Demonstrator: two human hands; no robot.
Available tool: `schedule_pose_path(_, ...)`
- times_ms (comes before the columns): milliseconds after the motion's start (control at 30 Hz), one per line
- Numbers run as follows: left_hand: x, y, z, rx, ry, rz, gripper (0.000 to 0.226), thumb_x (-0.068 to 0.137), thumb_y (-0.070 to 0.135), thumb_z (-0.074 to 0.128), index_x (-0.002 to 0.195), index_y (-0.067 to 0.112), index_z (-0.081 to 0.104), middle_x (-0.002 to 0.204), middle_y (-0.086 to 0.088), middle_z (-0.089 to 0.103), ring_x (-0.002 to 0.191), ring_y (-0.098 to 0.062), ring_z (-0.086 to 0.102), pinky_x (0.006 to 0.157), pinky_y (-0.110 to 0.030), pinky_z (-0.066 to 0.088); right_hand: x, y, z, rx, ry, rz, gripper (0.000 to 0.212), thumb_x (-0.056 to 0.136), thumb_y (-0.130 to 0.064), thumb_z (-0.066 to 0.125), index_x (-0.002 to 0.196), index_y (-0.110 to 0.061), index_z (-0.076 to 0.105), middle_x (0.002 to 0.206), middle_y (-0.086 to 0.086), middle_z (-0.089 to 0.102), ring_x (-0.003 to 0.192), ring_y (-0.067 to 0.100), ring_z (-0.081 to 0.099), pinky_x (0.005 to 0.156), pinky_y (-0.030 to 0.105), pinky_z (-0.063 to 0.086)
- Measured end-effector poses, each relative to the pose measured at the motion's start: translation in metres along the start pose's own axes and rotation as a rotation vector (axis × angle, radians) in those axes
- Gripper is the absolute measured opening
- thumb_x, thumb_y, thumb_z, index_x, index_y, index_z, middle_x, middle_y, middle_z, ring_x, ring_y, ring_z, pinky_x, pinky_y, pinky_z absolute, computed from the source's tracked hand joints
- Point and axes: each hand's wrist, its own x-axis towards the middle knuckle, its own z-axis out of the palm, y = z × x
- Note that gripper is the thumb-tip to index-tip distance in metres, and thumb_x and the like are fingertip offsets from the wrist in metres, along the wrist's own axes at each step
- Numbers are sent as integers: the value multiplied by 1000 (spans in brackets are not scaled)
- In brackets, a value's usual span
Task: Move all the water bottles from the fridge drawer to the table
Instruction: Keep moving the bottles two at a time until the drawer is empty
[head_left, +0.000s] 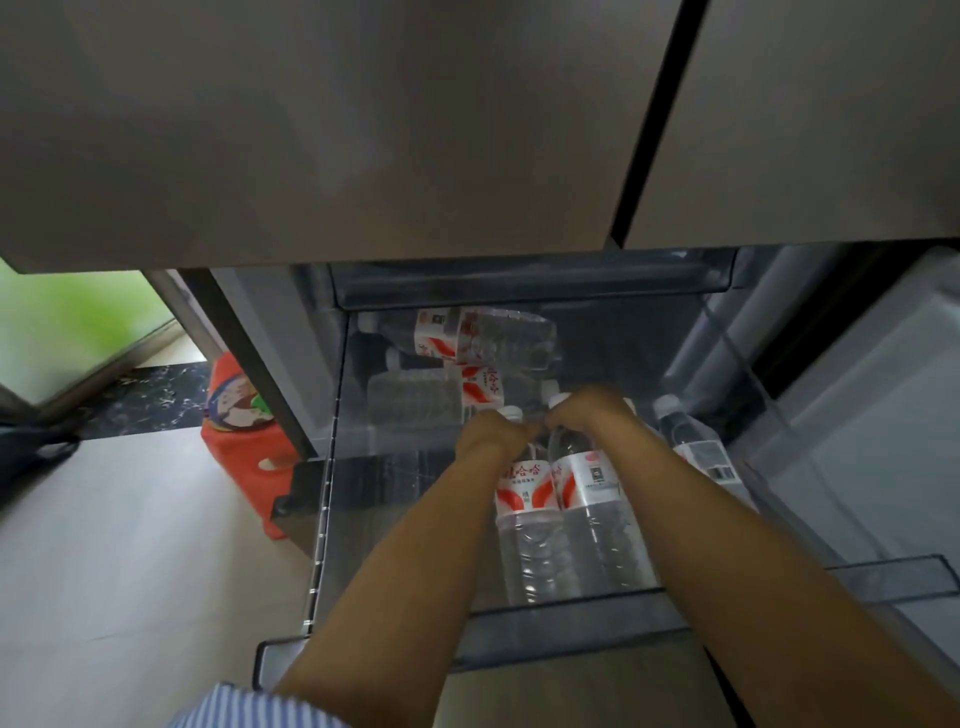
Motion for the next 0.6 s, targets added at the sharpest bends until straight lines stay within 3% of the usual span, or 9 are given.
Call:
schedule_pose_path(67,-10,-1,-13,-114,47,-10,46,83,36,65,118,6,58,118,-14,66,105,-28,66,94,-37,53,-14,-7,-7,111,-15,-57,23,79,-29,68,71,-11,57,71,1,57,63,15,55,58,22,42)
schedule_pose_path(167,-33,-2,-41,-199,160,47,34,83,31,66,107,7,66,110,-14,70,101,-29,67,93,-39,54,-46,-19,-18,149,12,-173,24,75,-25,71,93,-9,64,85,4,61,75,20,60,62,23,46)
schedule_pose_path(233,-52,-3,-57,-176,222,131,21,81,26,68,90,8,69,92,-11,71,84,-23,68,75,-30,58,-71,-22,-23,102,50,-250,36,72,-23,74,103,-8,64,93,6,61,85,23,61,67,25,47)
schedule_pose_path(300,-86,-7,-69,-77,288,215,13,80,21,68,81,8,68,76,-4,64,74,-16,61,58,-21,49,-104,-20,-28,5,77,-328,34,70,-22,75,100,-8,65,90,5,57,83,21,56,59,23,43)
schedule_pose_path(400,-133,-17,-86,-55,405,326,30,78,16,72,104,1,68,93,-9,65,92,-22,62,78,-31,53,-156,-20,-37,-131,104,-437,23,72,-24,75,87,-12,62,88,6,57,80,20,52,49,20,34)
schedule_pose_path(467,-164,-21,-104,-94,512,370,32,77,17,73,104,0,66,98,-14,67,97,-28,65,85,-40,55,-191,-26,-44,-180,137,-513,25,73,-24,73,92,-10,66,97,9,64,85,23,58,59,23,43)
schedule_pose_path(500,-178,-23,-115,-115,564,393,32,77,19,73,102,0,66,98,-16,68,94,-28,65,81,-40,56,-209,-32,-47,-190,159,-547,28,74,-23,73,98,-9,68,103,10,67,91,25,61,67,28,48)
schedule_pose_path(600,-231,-28,-150,-98,727,502,25,78,22,72,95,4,66,82,-4,60,76,-14,54,56,-14,42,-262,-52,-51,-146,261,-658,28,73,-20,73,99,-12,70,107,10,69,98,29,64,83,38,56)
